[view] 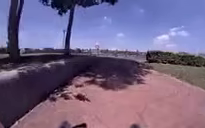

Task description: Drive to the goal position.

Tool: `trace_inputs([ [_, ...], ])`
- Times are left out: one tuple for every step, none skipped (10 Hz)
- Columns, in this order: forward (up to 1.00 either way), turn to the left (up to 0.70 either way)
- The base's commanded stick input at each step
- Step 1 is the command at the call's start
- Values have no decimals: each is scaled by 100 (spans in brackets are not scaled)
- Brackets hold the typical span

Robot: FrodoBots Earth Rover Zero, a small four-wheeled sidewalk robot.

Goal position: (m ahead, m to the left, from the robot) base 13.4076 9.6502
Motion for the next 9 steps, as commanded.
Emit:
trace_inputs([
  [70, 0],
  [70, 0],
  [70, 0],
  [70, 0],
  [70, 0],
  [70, -33],
  [70, -35],
  [70, -18],
  [70, -1],
])
